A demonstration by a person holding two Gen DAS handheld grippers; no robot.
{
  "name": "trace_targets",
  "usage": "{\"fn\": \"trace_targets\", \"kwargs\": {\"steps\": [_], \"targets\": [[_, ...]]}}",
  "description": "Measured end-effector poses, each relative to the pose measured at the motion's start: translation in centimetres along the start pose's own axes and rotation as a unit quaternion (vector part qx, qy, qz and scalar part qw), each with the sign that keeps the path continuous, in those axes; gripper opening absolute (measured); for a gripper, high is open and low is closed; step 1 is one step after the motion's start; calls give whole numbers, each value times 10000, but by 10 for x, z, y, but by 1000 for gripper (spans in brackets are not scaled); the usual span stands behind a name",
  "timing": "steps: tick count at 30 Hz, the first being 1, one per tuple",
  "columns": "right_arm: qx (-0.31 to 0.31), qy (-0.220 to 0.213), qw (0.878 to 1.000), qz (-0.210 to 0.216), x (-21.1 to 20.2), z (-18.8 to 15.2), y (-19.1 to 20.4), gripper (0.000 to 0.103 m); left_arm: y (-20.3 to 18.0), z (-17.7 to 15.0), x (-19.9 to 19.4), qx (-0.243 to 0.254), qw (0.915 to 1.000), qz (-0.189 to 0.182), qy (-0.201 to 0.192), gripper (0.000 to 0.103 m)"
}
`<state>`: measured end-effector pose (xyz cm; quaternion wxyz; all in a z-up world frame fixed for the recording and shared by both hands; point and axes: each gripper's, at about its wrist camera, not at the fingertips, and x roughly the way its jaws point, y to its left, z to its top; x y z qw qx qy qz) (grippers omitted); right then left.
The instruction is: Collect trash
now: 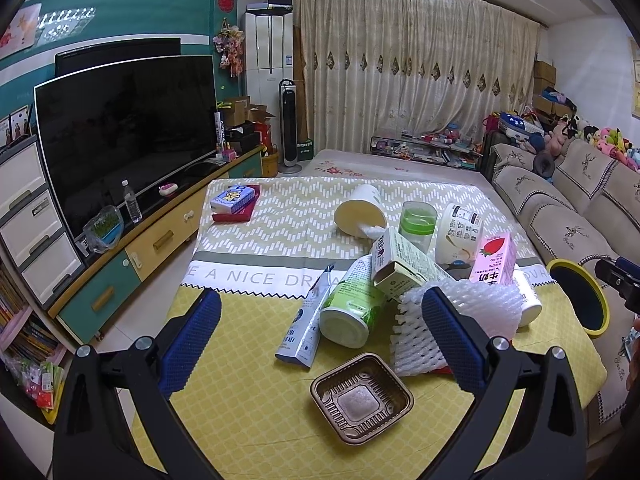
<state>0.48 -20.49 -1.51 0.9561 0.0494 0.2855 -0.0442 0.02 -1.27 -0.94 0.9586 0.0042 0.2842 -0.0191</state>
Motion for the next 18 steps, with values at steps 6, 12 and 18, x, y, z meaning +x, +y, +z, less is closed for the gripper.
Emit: {"fn": "trace_targets", "kwargs": {"steps": [6,12,18], "targets": [[11,-1,10000,0,0,0,-1,97,-2,0,0,8,10000,-6,-2,99],[12,12,10000,6,0,0,-1,97,-2,0,0,10,10000,-6,0,99],[9,32,10000,-10,2,-1,-2,97,-2,3,1,13,10000,10,6,99]]}}
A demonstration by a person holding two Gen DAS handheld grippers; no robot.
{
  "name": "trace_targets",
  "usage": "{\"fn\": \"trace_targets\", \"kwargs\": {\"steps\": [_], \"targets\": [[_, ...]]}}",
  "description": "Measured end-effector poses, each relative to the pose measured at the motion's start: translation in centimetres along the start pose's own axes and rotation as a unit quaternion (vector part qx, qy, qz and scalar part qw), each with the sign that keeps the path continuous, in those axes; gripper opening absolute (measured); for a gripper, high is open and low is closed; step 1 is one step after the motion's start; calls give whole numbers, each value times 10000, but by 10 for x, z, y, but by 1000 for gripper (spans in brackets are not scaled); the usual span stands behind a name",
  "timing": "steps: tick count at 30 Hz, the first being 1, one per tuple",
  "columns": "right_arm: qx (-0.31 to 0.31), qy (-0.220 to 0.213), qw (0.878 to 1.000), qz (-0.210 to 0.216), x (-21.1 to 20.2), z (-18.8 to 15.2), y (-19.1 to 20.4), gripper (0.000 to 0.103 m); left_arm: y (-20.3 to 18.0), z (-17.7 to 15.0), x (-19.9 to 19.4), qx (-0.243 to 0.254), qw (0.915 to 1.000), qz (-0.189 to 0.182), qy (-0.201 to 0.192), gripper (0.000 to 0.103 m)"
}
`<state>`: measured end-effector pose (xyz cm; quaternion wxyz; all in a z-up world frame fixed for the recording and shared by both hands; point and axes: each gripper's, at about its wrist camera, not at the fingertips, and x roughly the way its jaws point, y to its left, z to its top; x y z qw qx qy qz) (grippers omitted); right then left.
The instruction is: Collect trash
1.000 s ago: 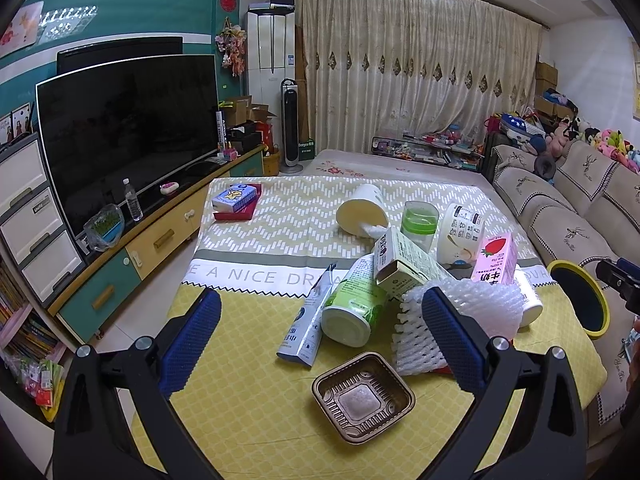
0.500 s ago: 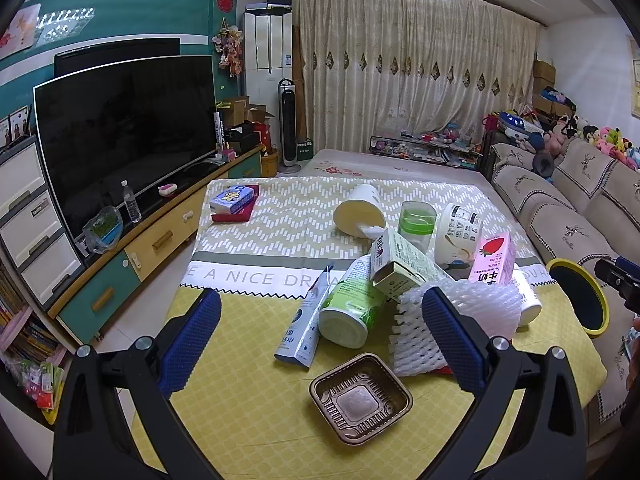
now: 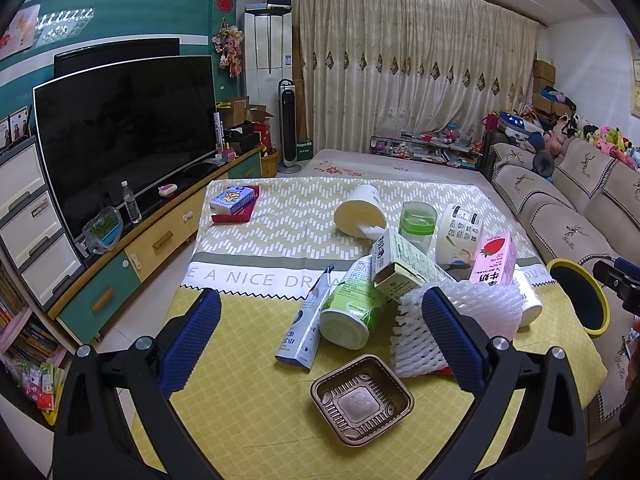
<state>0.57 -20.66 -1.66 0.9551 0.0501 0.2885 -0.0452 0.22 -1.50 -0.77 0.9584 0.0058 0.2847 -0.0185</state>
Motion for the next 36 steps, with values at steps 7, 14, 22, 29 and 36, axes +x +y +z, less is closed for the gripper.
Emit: {"fn": "trace_targets", "kwargs": {"steps": [7,14,22,29,36], "targets": [[-16,113,9999,59,16,1,-2,97,11,3,1,-98,9999,72,-34,99],[-80,293,9986,440,41,17,11,97,21,4,9,-164,9998,141,-3,99],[-760,376,9921,923,83,48,58,97,24,6,15,-129,9997,228,11,99],[-1638,761,9722,1491,136,59,86,97,25,7,21,-143,9995,275,78,99],[-1947,1076,9582,1802,176,59,86,97,24,9,33,-151,9994,272,145,99]]}}
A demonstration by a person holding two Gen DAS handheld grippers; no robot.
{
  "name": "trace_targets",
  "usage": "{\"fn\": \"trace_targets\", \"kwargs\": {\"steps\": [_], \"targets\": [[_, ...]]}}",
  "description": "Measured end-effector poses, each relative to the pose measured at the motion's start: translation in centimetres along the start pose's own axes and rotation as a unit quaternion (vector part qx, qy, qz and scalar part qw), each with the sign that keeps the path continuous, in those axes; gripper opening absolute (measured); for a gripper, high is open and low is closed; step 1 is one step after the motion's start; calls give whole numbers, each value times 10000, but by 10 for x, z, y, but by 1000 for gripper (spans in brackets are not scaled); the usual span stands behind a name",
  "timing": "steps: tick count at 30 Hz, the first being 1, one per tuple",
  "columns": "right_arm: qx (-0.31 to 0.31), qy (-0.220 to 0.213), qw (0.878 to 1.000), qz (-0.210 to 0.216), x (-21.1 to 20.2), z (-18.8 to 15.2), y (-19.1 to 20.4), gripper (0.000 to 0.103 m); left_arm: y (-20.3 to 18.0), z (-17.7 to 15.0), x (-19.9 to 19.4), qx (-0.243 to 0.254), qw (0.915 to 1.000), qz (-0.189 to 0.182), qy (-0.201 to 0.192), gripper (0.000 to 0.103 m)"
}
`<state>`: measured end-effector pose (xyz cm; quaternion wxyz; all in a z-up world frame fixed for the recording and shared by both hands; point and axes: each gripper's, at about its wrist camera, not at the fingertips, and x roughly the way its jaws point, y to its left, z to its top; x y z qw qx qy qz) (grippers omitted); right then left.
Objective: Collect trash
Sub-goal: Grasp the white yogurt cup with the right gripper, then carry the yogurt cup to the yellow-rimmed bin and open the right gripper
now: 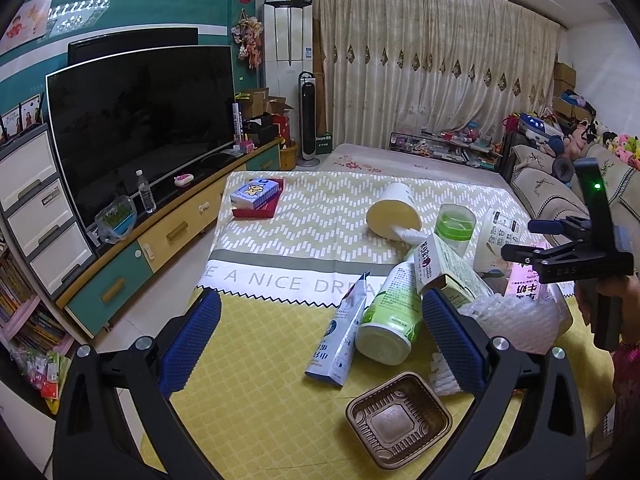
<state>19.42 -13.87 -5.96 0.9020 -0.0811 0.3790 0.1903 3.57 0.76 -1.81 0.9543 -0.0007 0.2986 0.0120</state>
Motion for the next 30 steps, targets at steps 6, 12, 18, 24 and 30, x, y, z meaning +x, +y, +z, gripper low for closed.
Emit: {"fn": "trace_targets", "kwargs": {"steps": [6,12,18,24,30], "targets": [[226,195,9989,350,20,2,-11,97,-10,1,8,102,9999,-30,55,99],[322,224,9978,542,21,3,-7,76,-16,3,9,156,9998,-83,44,99],[453,-218,9980,386,-8,8,-6,76,-17,4,10,162,9998,-99,36,99],[668,-691,9954,30,-51,14,-16,76,-18,7,5,207,9997,-101,-38,99],[1171,-974,9844,-880,-103,-12,-58,76,-20,7,1,262,9995,-164,-92,99]]}}
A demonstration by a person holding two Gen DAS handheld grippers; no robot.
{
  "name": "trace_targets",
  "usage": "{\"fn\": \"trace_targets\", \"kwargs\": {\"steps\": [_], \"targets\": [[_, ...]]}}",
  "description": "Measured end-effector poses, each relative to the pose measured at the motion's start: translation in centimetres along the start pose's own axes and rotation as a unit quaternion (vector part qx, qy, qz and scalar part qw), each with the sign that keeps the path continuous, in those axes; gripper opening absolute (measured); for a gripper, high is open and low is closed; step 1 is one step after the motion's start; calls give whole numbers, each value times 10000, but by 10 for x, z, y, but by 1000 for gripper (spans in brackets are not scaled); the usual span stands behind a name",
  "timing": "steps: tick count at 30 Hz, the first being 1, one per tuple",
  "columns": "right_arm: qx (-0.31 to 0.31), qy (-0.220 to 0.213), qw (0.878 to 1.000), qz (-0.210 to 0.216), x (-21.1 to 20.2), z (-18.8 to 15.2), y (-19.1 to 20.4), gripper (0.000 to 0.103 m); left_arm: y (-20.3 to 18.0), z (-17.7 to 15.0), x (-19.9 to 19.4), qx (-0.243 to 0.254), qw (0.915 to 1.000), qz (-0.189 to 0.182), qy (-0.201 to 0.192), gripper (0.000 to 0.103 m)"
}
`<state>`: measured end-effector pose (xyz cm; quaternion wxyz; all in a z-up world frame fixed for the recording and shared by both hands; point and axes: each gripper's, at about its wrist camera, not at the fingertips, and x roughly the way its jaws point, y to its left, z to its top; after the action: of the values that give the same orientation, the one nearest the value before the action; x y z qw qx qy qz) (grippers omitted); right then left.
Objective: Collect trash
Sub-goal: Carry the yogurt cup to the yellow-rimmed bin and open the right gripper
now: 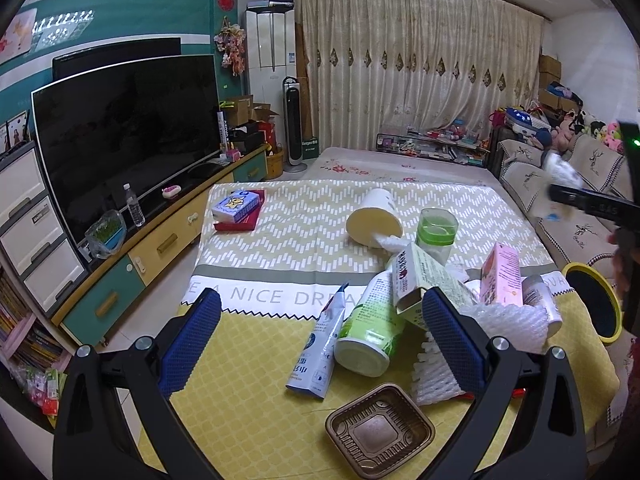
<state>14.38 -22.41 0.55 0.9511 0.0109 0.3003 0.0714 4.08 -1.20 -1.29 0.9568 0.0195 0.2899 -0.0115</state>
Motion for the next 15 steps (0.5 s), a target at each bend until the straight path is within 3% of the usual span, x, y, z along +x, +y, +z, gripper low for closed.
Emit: {"fn": "trace_targets", "kwargs": {"steps": [5,9,15], "targets": [[883,100,9888,-1200,-31,-43,-85,77,-9,0,-2,87,9998,-173,-2,99],[1643,571,9642,-2001,-34,-91,-155,77,-22,0,-3,268,9993,-263,-34,99],[2069,1337,9363,-2502,-1,-136,-211,77,-36,0,0,338,9986,-407,68,99]]}}
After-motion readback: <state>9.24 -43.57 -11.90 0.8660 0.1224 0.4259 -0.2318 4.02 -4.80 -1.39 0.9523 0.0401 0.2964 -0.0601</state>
